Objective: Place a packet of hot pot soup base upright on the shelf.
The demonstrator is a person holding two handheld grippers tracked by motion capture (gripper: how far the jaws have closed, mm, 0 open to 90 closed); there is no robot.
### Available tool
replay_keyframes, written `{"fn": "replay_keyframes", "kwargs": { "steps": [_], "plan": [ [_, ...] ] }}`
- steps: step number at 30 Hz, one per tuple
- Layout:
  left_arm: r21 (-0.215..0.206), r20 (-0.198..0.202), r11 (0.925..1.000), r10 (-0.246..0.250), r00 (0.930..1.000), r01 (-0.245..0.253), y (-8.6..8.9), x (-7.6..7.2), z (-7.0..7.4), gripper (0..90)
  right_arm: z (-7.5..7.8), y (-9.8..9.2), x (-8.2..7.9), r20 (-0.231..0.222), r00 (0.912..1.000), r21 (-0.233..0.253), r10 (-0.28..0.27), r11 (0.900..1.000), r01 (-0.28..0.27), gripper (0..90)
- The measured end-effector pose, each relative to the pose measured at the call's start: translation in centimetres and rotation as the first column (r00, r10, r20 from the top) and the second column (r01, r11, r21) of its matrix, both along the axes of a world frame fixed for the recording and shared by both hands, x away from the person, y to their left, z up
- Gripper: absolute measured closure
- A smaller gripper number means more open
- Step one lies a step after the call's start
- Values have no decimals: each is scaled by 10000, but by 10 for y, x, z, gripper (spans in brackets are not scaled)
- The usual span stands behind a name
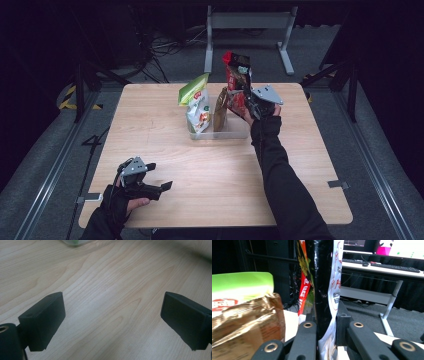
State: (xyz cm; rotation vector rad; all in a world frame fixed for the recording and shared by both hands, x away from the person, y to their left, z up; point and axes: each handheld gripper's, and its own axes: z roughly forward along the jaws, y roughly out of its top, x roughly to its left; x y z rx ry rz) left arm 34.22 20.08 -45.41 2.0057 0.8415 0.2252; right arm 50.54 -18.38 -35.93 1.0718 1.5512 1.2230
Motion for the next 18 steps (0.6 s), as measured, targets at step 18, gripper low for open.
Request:
{"fn": "replay_keyframes", "kwargs": {
  "steps": [18],
  "plan": [
    [-30, 33, 10000, -11, 10000, 11, 1, -2, 1, 65, -22, 10, 17, -253, 9995, 324, 177, 9993, -169, 806]
  ]
}}
